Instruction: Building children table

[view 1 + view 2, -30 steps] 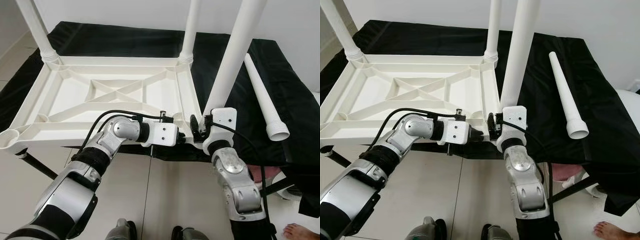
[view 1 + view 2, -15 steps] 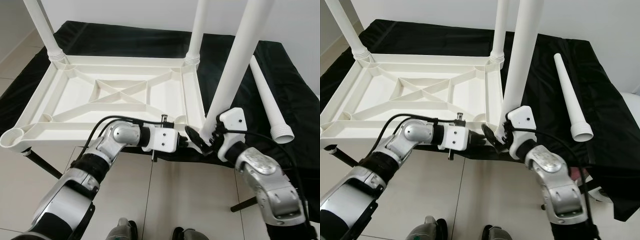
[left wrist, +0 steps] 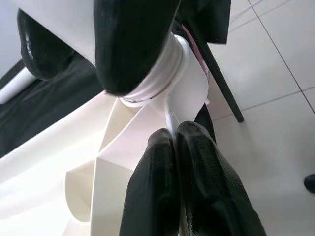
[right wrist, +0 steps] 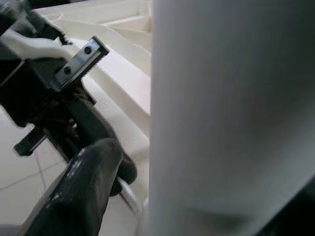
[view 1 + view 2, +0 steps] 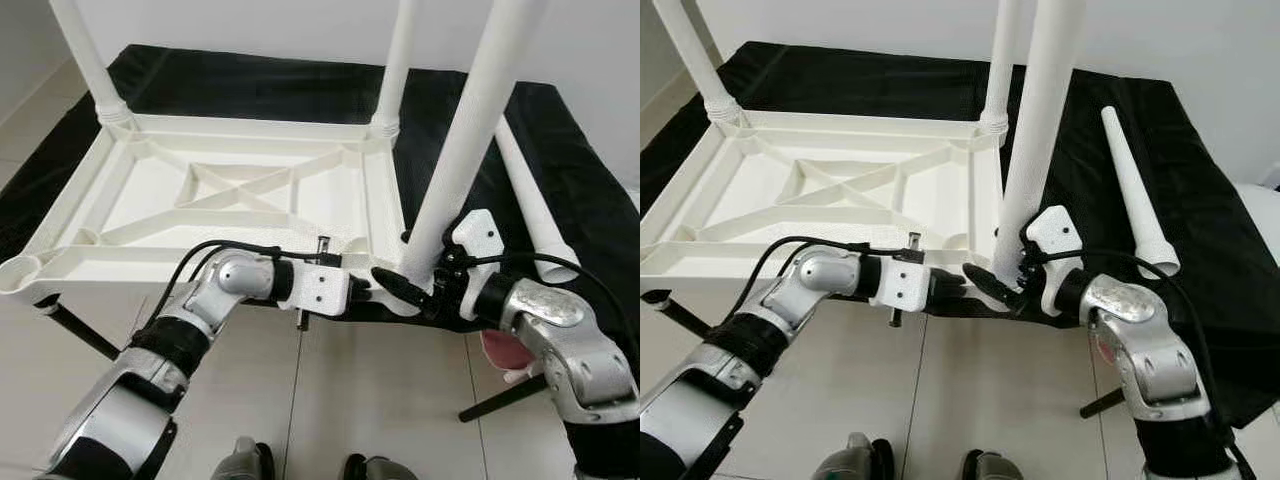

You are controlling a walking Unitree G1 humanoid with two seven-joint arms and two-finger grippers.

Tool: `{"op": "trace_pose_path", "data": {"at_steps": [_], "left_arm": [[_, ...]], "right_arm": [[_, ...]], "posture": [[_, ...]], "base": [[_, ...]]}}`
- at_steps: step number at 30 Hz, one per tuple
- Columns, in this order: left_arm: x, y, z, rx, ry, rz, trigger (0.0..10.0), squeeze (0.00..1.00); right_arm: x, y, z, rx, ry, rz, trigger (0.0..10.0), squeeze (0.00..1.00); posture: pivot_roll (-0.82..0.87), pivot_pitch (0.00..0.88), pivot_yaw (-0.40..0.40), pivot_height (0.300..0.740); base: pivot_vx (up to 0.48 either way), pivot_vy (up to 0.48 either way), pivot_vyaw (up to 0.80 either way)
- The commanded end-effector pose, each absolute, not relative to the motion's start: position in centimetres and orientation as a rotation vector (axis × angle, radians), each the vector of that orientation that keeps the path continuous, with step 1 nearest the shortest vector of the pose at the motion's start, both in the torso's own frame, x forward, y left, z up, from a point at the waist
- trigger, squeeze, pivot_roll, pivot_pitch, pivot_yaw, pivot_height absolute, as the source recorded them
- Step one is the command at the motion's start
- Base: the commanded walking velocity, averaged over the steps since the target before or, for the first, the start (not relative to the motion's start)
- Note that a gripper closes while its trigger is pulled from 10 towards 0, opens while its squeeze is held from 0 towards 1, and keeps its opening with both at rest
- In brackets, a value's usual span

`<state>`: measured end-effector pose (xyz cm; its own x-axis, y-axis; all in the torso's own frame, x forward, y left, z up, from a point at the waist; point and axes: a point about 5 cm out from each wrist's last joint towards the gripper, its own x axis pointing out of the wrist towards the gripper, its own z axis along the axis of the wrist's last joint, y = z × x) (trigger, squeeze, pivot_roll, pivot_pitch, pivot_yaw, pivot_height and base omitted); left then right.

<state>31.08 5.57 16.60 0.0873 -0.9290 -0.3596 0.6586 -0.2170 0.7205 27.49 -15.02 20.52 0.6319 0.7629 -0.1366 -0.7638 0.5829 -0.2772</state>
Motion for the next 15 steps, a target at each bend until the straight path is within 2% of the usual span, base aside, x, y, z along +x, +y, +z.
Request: {"op": "trace_pose_path", "data": {"at_steps": [1,2,13,14,15], "left_arm": [[28.6,3.4,16.6,1.078,-0.499,-1.744,0.0,0.00],[28.7,4.5,16.5,1.123,-0.485,-1.760,0.0,0.00],[28.8,6.8,16.9,1.207,-0.455,-1.775,0.0,0.00],[28.7,6.8,16.8,1.205,-0.457,-1.778,0.0,0.00],[28.7,6.8,16.8,1.205,-0.457,-1.778,0.0,0.00]], "right_arm": [[27.6,-13.4,20.3,-0.322,0.006,0.975,10.0,0.00],[28.1,-12.6,20.2,-0.315,0.012,1.023,10.0,0.00],[28.9,-11.8,19.6,-0.315,0.050,1.141,10.0,0.00],[29.0,-11.5,19.4,-0.303,0.053,1.159,1.6,0.00],[29.0,-11.5,19.4,-0.303,0.053,1.159,1.6,0.00]], "posture": [[-0.04,0.137,-0.031,0.740],[-0.04,0.138,-0.033,0.740],[-0.03,0.145,-0.044,0.740],[-0.02,0.145,-0.045,0.740],[-0.02,0.145,-0.045,0.740]], "base": [[0.000,0.000,0.00],[0.000,0.000,0.00],[0.000,0.000,0.00],[0.000,0.000,0.00],[0.000,0.000,0.00]]}}
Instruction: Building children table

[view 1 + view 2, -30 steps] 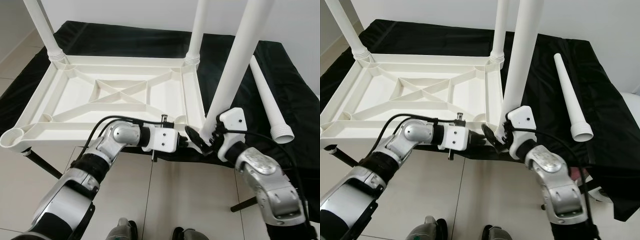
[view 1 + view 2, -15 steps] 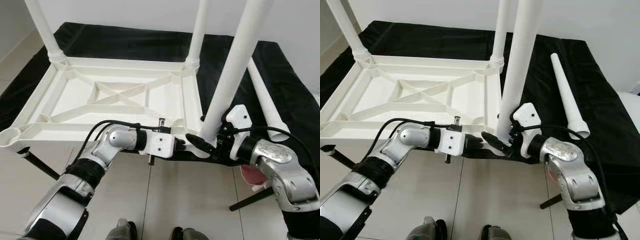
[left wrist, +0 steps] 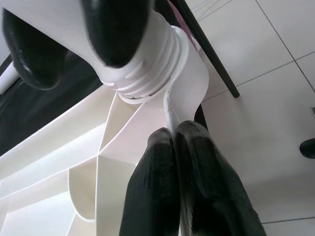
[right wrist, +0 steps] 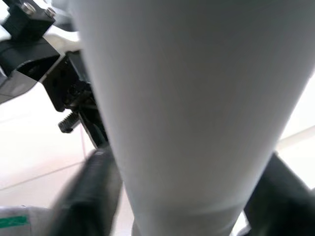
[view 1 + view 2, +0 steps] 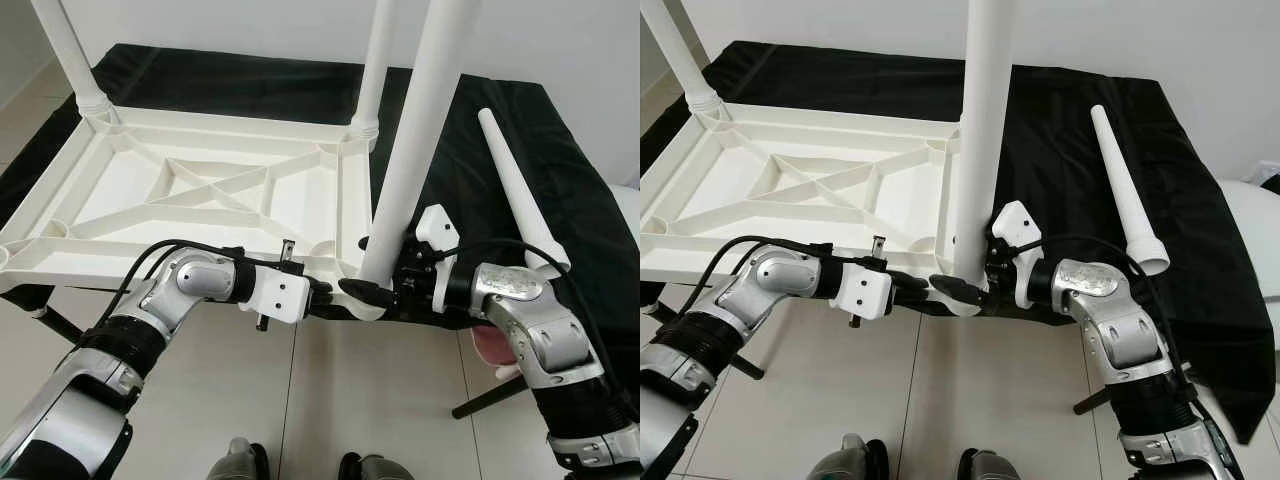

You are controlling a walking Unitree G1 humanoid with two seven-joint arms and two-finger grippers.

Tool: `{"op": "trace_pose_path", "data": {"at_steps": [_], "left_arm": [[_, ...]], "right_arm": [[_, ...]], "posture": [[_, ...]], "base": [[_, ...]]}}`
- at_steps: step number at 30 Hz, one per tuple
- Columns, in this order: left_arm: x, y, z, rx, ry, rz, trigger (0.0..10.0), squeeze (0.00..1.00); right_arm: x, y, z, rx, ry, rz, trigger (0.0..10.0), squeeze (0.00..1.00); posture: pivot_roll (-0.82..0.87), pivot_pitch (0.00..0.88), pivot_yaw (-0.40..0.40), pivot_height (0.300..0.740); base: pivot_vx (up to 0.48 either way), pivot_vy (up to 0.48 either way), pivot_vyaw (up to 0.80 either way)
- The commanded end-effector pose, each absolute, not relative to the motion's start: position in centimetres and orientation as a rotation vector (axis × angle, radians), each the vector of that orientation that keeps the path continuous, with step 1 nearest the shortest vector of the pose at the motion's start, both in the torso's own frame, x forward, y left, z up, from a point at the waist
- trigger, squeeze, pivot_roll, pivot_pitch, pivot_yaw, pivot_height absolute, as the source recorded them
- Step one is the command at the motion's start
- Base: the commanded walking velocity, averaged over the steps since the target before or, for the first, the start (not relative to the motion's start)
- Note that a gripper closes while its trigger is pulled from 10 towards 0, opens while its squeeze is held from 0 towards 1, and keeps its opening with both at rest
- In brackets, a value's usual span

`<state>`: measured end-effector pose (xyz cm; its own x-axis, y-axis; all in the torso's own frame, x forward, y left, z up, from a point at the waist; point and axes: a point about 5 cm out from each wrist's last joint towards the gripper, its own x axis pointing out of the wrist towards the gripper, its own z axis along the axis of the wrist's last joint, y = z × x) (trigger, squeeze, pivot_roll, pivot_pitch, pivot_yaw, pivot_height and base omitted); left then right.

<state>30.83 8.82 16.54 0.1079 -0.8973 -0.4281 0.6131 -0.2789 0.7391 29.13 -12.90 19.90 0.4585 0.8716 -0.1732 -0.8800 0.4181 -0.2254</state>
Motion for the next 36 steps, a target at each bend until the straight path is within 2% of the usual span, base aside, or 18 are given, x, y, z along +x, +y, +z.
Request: {"op": "trace_pose_path", "data": {"at_steps": [1,2,4,11,13,14,15,17,19,22,24,28,31,32,33,36], "left_arm": [[28.5,6.8,16.8,1.202,-0.459,-1.779,0.0,0.00],[28.4,6.7,16.8,1.194,-0.465,-1.778,0.0,0.00],[28.3,6.6,16.9,1.187,-0.473,-1.777,0.0,0.00],[29.6,4.3,17.8,1.123,-0.521,-1.693,0.0,0.00],[29.6,4.3,17.8,1.123,-0.521,-1.693,0.0,0.00],[30.0,3.4,18.2,1.097,-0.530,-1.672,0.0,0.00],[30.0,3.4,18.2,1.097,-0.530,-1.672,0.0,0.00],[30.5,2.3,18.6,1.076,-0.536,-1.650,0.0,0.00],[30.5,2.3,18.6,1.076,-0.536,-1.650,0.0,0.00],[31.1,0.7,19.1,1.069,-0.541,-1.633,0.0,0.00],[31.3,0.0,19.2,1.077,-0.544,-1.639,0.0,0.00],[31.3,-0.1,19.2,1.082,-0.545,-1.643,0.0,0.00],[31.3,-0.5,19.1,1.097,-0.546,-1.655,0.0,0.00],[31.3,-0.5,19.1,1.102,-0.547,-1.659,0.0,0.00],[31.2,-0.6,19.0,1.104,-0.548,-1.661,0.0,0.00],[31.2,-0.6,19.0,1.104,-0.550,-1.662,0.0,0.00]], "right_arm": [[29.1,-11.4,19.3,-0.296,0.055,1.173,1.6,0.00],[29.1,-11.3,19.1,-0.286,0.058,1.182,0.0,0.00],[29.2,-11.2,18.9,-0.279,0.059,1.190,0.0,0.00],[31.8,-12.2,16.2,-0.291,0.131,0.747,0.0,0.00],[31.8,-12.2,16.2,-0.291,0.131,0.747,0.0,0.00],[32.3,-12.5,15.5,-0.278,0.161,0.583,0.0,0.00],[32.3,-12.5,15.5,-0.278,0.161,0.583,0.0,0.00],[32.7,-12.9,14.9,-0.242,0.190,0.394,0.0,0.00],[32.7,-12.9,14.9,-0.242,0.190,0.394,0.0,0.00],[33.2,-14.4,14.6,-0.168,0.209,0.039,0.0,0.00],[33.0,-14.9,14.4,-0.135,0.212,-0.103,0.0,0.00],[32.9,-14.9,14.4,-0.126,0.212,-0.127,0.0,0.00],[32.7,-15.3,14.4,-0.118,0.208,-0.215,0.0,0.00],[32.6,-15.3,14.6,-0.136,0.188,-0.219,1.1,0.00],[32.5,-14.8,14.9,-0.140,0.160,-0.177,10.0,0.00],[32.5,-14.3,15.1,-0.142,0.141,-0.140,10.0,0.00]], "posture": [[-0.02,0.145,-0.045,0.740],[-0.02,0.146,-0.047,0.740],[-0.02,0.146,-0.047,0.740],[-0.03,0.152,-0.043,0.740],[-0.03,0.152,-0.043,0.740],[-0.03,0.156,-0.039,0.740],[-0.03,0.156,-0.039,0.740],[-0.03,0.157,-0.035,0.740],[-0.03,0.157,-0.035,0.740],[-0.04,0.160,-0.023,0.740],[-0.05,0.160,-0.018,0.740],[-0.05,0.160,-0.018,0.740],[-0.05,0.159,-0.010,0.740],[-0.05,0.158,-0.007,0.740],[-0.05,0.158,-0.007,0.740],[-0.05,0.158,-0.007,0.740]], "base": [[0.000,0.000,0.00],[0.000,0.000,0.00],[0.000,0.000,0.00],[0.000,0.000,0.00],[0.000,0.000,0.00],[0.000,0.000,0.00],[0.000,0.000,0.00],[0.000,0.000,0.00],[0.000,0.000,0.00],[0.000,0.000,0.00],[0.000,0.000,0.00],[0.000,0.000,0.00],[0.000,0.000,0.00],[0.000,0.000,0.00],[0.000,0.000,0.00],[0.000,0.000,0.00]]}}
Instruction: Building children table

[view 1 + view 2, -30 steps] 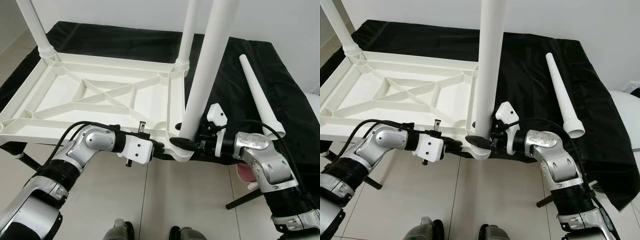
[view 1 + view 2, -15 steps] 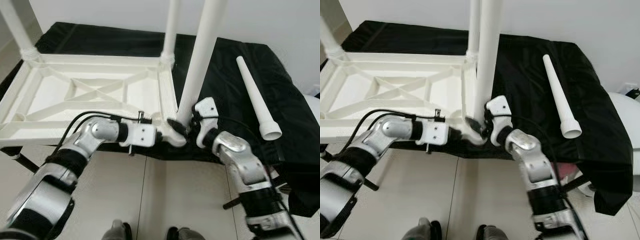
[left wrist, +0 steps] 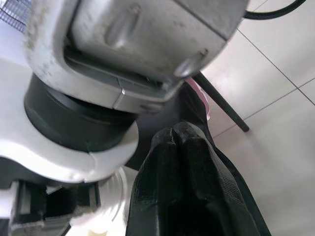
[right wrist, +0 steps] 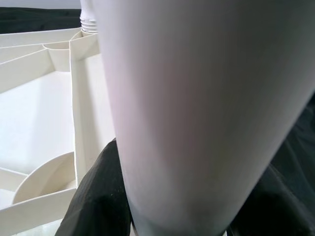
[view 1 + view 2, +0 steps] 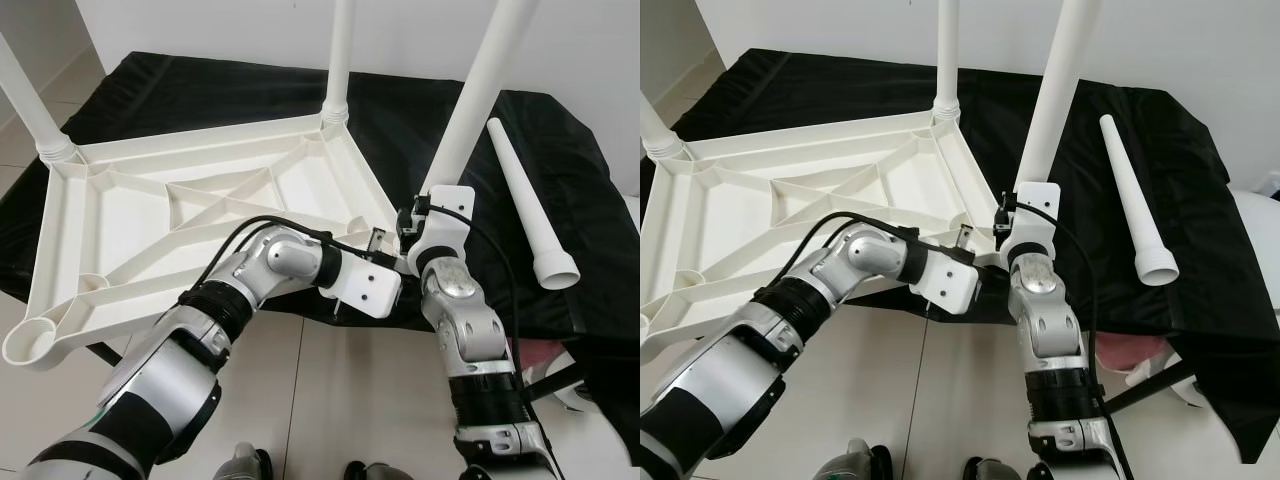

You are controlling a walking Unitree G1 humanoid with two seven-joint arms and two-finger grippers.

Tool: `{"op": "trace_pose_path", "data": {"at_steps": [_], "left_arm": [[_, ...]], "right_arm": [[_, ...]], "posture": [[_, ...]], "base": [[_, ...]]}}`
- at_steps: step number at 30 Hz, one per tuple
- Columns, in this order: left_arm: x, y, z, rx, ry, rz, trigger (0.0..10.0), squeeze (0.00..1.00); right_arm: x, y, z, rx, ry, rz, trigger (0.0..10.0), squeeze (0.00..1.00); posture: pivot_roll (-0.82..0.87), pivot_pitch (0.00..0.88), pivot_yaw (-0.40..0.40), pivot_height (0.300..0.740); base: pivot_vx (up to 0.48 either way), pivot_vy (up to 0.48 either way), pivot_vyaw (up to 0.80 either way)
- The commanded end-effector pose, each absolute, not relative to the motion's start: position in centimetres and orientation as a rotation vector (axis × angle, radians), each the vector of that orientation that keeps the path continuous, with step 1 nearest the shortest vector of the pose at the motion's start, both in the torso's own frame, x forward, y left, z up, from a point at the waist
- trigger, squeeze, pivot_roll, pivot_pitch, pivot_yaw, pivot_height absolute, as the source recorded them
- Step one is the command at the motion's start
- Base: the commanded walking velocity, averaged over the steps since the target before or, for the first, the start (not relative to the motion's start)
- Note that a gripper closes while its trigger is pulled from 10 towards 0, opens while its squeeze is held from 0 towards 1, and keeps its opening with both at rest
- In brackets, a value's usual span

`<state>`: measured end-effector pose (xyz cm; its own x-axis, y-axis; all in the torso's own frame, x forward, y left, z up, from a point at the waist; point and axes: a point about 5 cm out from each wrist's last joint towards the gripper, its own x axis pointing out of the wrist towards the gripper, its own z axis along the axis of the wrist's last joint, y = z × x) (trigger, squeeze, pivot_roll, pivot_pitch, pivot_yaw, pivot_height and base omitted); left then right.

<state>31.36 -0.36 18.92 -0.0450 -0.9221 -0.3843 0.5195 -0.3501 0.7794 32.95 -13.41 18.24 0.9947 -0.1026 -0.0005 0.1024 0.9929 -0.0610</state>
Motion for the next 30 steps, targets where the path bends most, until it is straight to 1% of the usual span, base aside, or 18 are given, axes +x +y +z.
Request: {"op": "trace_pose_path", "data": {"at_steps": [1,2,3,4,5,8,12,13,14,15,18,20,21,22,23,26,27,30], "left_arm": [[31.2,-0.6,18.8,1.105,-0.549,-1.662,0.0,0.00],[31.3,-0.6,18.7,1.118,-0.547,-1.639,2.9,0.00],[31.6,-0.5,18.5,1.127,-0.538,-1.591,10.0,0.00],[31.8,-0.5,18.5,1.116,-0.518,-1.575,10.0,0.00],[32.0,-0.3,18.5,1.087,-0.475,-1.584,10.0,1.00],[32.1,0.0,18.6,1.049,-0.448,-1.603,10.0,1.00],[32.4,0.8,19.0,1.035,-0.493,-1.510,10.0,1.00],[32.4,1.4,18.6,1.048,-0.472,-1.523,10.0,1.00],[32.5,2.3,18.4,1.038,-0.437,-1.517,10.0,0.00],[32.4,3.2,18.2,1.028,-0.410,-1.526,10.0,0.00],[32.3,3.8,18.1,1.020,-0.394,-1.531,10.0,0.00],[32.2,5.4,18.6,0.923,-0.381,-1.462,10.0,0.00],[32.2,5.4,18.6,0.923,-0.381,-1.462,10.0,0.00],[32.0,7.0,18.8,0.807,-0.349,-1.390,10.0,0.00],[32.0,7.0,18.8,0.807,-0.349,-1.390,10.0,0.00],[31.3,9.6,18.1,0.624,-0.256,-1.266,10.0,0.00],[31.3,9.6,18.1,0.624,-0.256,-1.266,10.0,0.00],[30.7,10.9,17.5,0.501,-0.209,-1.137,10.0,0.00]], "right_arm": [[32.5,-14.1,15.4,-0.160,0.119,-0.122,10.0,0.00],[32.4,-13.8,15.5,-0.174,0.108,-0.113,10.0,0.00],[32.4,-13.6,15.5,-0.187,0.103,-0.100,10.0,0.00],[32.4,-13.5,15.5,-0.185,0.105,-0.095,10.0,0.00],[32.4,-13.5,15.5,-0.184,0.104,-0.092,10.0,0.00],[32.5,-13.3,15.5,-0.180,0.101,-0.093,10.0,0.00],[32.3,-12.8,15.9,-0.180,0.064,-0.014,10.0,0.00],[32.2,-12.7,16.1,-0.186,0.053,0.004,10.0,0.00],[32.1,-12.7,16.4,-0.196,0.038,0.036,10.0,0.00],[31.9,-12.8,16.7,-0.207,0.023,0.054,10.0,0.00],[31.8,-12.9,16.9,-0.214,0.014,0.066,10.0,0.00],[31.3,-13.3,17.2,-0.227,0.004,0.116,10.0,0.00],[31.3,-13.3,17.2,-0.227,0.004,0.116,10.0,0.00],[30.8,-13.9,17.2,-0.243,0.007,0.150,10.0,0.00],[30.8,-13.9,17.2,-0.243,0.007,0.150,10.0,0.00],[29.8,-15.3,16.6,-0.277,0.032,0.162,10.0,0.00],[29.8,-15.3,16.6,-0.277,0.032,0.162,10.0,0.00],[29.2,-16.2,16.2,-0.286,0.052,0.165,10.0,0.00]], "posture": [[-0.05,0.157,-0.007,0.740],[-0.05,0.156,-0.007,0.740],[-0.05,0.154,-0.009,0.740],[-0.05,0.154,-0.009,0.740],[-0.05,0.154,-0.009,0.740],[-0.05,0.154,-0.009,0.740],[-0.03,0.153,-0.015,0.740],[-0.04,0.155,-0.014,0.740],[-0.04,0.155,-0.012,0.740],[-0.04,0.155,-0.011,0.740],[-0.04,0.155,-0.011,0.740],[-0.03,0.158,-0.003,0.740],[-0.03,0.158,-0.003,0.740],[-0.03,0.161,0.001,0.740],[-0.03,0.161,0.001,0.740],[-0.02,0.163,0.003,0.740],[-0.02,0.163,0.003,0.740],[-0.01,0.161,0.005,0.740]], "base": [[0.000,0.000,0.00],[0.000,0.000,0.00],[0.000,0.000,0.00],[0.000,0.000,0.00],[0.000,0.000,0.00],[0.000,0.000,0.00],[0.000,0.000,0.00],[0.000,0.000,0.00],[0.000,0.000,0.00],[0.000,0.000,0.00],[0.000,0.000,0.00],[0.000,0.000,0.00],[0.000,0.000,0.00],[0.000,0.000,0.00],[0.000,0.000,0.00],[0.000,0.000,0.00],[0.000,0.000,0.00],[0.000,0.000,0.00]]}}
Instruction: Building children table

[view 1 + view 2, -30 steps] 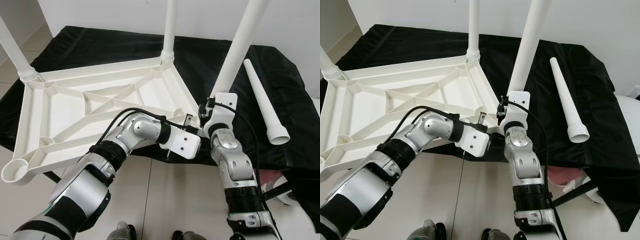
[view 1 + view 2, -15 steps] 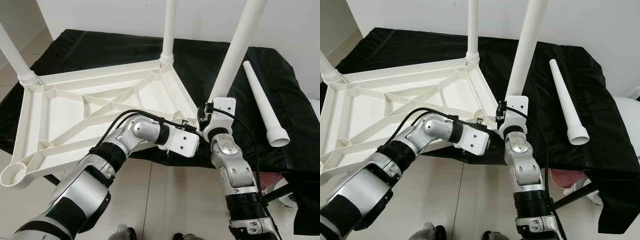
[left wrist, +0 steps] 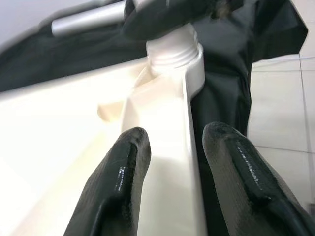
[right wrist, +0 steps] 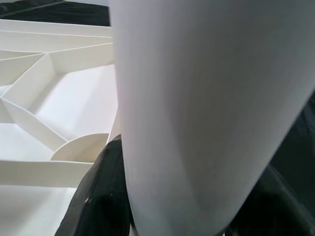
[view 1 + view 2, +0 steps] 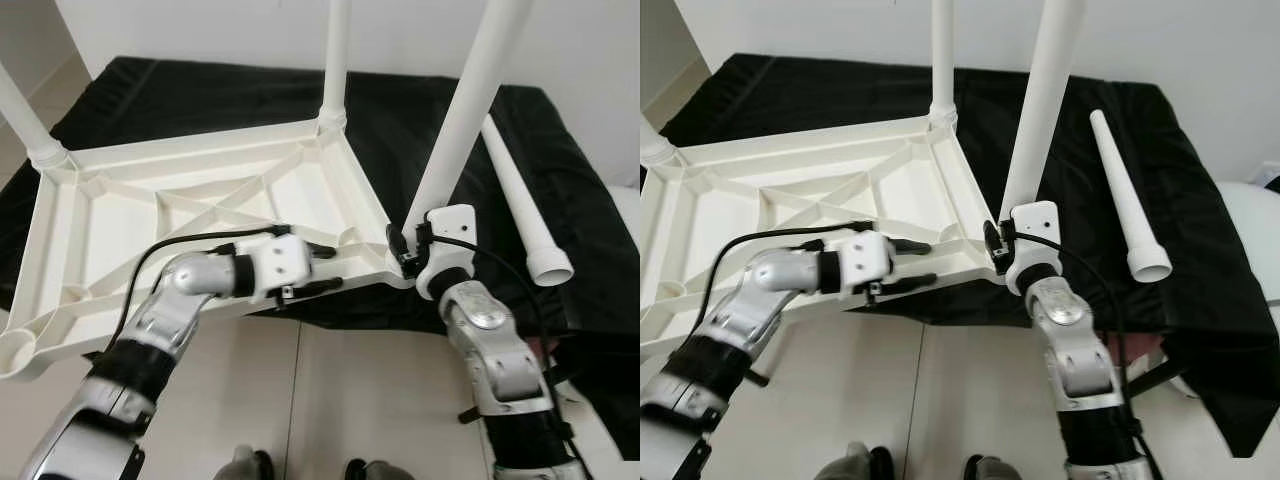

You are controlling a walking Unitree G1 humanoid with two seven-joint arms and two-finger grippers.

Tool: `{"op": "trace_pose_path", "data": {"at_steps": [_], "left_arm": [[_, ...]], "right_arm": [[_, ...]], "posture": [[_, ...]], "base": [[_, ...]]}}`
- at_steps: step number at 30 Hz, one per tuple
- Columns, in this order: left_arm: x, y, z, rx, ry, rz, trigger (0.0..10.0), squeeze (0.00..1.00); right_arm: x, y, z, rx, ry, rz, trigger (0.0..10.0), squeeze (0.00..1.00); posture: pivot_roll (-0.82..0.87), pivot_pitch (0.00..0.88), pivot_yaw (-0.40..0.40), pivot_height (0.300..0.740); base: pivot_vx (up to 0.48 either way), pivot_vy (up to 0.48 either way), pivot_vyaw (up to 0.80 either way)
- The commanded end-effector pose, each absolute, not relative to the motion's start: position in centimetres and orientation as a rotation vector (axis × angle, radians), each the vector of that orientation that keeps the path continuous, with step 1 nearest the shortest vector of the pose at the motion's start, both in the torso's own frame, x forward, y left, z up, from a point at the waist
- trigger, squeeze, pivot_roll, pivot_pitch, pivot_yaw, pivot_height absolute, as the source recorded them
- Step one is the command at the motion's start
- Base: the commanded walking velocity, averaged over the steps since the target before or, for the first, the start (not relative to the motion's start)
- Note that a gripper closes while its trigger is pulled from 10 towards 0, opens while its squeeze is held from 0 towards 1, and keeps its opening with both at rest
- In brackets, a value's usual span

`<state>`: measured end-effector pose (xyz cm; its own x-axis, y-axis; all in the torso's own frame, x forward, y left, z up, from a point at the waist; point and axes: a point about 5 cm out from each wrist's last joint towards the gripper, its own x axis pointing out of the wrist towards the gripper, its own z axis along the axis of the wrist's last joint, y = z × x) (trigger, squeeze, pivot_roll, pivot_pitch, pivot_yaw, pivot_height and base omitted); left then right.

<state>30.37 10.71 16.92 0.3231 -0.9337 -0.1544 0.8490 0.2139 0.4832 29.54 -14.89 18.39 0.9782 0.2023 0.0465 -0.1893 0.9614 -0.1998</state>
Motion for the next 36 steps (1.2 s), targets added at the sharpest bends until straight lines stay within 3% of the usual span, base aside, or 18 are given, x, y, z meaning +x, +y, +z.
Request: {"op": "trace_pose_path", "data": {"at_steps": [1,3,4,6,7,9,10,11,13,14,21,29,30,31,32,35,36], "left_arm": [[30.7,11.2,17.3,0.467,-0.198,-1.080,10.0,0.00],[30.8,11.4,17.2,0.448,-0.192,-1.041,10.0,0.00],[30.7,11.7,16.9,0.418,-0.169,-1.001,10.0,1.00],[30.8,12.0,16.6,0.397,-0.154,-0.924,10.0,1.00],[31.3,12.2,16.8,0.363,-0.154,-0.839,10.0,1.00],[31.6,12.4,16.9,0.341,-0.155,-0.783,10.0,1.00],[31.8,12.5,17.4,0.293,-0.157,-0.705,10.0,0.81],[32.0,12.7,17.6,0.235,-0.151,-0.618,10.0,0.34],[31.9,12.8,17.8,0.198,-0.139,-0.563,10.0,0.34],[31.8,13.0,17.9,0.151,-0.126,-0.519,10.0,0.00],[30.3,12.9,18.0,-0.137,-0.046,-0.467,10.0,0.00],[29.1,12.5,17.8,-0.153,-0.023,-0.508,10.0,0.00],[28.8,12.5,17.6,-0.125,-0.008,-0.509,10.0,1.00],[28.8,12.5,17.6,-0.125,-0.008,-0.509,10.0,1.00],[28.7,12.7,17.5,-0.095,-0.007,-0.490,10.0,0.75],[28.5,12.8,17.6,-0.076,-0.004,-0.474,10.0,0.75],[28.5,12.9,17.7,-0.058,-0.007,-0.461,10.0,0.00]], "right_arm": [[29.2,-16.5,16.0,-0.288,0.056,0.160,10.0,0.11],[29.1,-16.6,15.9,-0.289,0.058,0.157,10.0,0.11],[29.2,-16.7,15.9,-0.283,0.060,0.147,10.0,1.00],[29.3,-16.9,15.9,-0.275,0.058,0.129,10.0,1.00],[29.4,-16.8,16.0,-0.267,0.047,0.133,10.0,0.00],[29.4,-16.8,16.2,-0.263,0.038,0.139,10.0,0.00],[29.5,-16.7,16.4,-0.246,0.027,0.140,10.0,0.00],[29.4,-16.7,16.6,-0.233,0.010,0.143,10.0,0.00],[29.3,-16.7,16.8,-0.224,0.000,0.144,10.0,0.00],[29.2,-16.7,16.9,-0.209,-0.009,0.148,10.0,0.00],[27.4,-16.0,17.5,-0.139,-0.047,0.287,10.0,0.00],[26.5,-16.1,17.9,-0.135,-0.063,0.339,10.0,0.00],[26.2,-16.4,18.1,-0.137,-0.067,0.340,10.0,0.00],[26.2,-16.4,18.1,-0.137,-0.067,0.340,10.0,0.00],[25.7,-16.9,18.4,-0.152,-0.068,0.347,10.0,0.00],[25.3,-17.2,18.7,-0.163,-0.068,0.353,10.0,0.00],[24.5,-17.5,18.7,-0.191,-0.054,0.380,10.0,0.00]], "posture": [[-0.01,0.162,0.004,0.740],[-0.01,0.162,0.004,0.740],[-0.01,0.160,0.000,0.740],[0.00,0.160,-0.001,0.740],[0.00,0.158,-0.002,0.740],[0.00,0.158,-0.002,0.740],[0.00,0.157,-0.002,0.740],[0.00,0.155,0.000,0.740],[0.00,0.154,0.000,0.740],[0.00,0.151,0.001,0.740],[-0.01,0.140,0.003,0.740],[0.00,0.133,-0.001,0.740],[0.00,0.126,-0.004,0.740],[0.00,0.126,-0.004,0.740],[0.00,0.126,-0.004,0.740],[0.00,0.126,-0.004,0.740],[-0.02,0.117,0.002,0.740]], "base": [[0.000,0.000,0.00],[0.000,0.000,0.00],[0.000,0.000,0.00],[0.000,0.000,0.00],[0.000,0.000,0.00],[0.000,0.000,0.00],[0.000,0.000,0.00],[0.000,0.000,0.00],[0.000,0.000,0.00],[0.000,0.000,0.00],[0.000,0.000,0.00],[0.000,0.000,0.00],[0.000,0.000,0.00],[0.000,0.000,0.00],[0.000,0.000,0.00],[0.000,0.000,0.00],[0.000,0.000,0.00]]}}
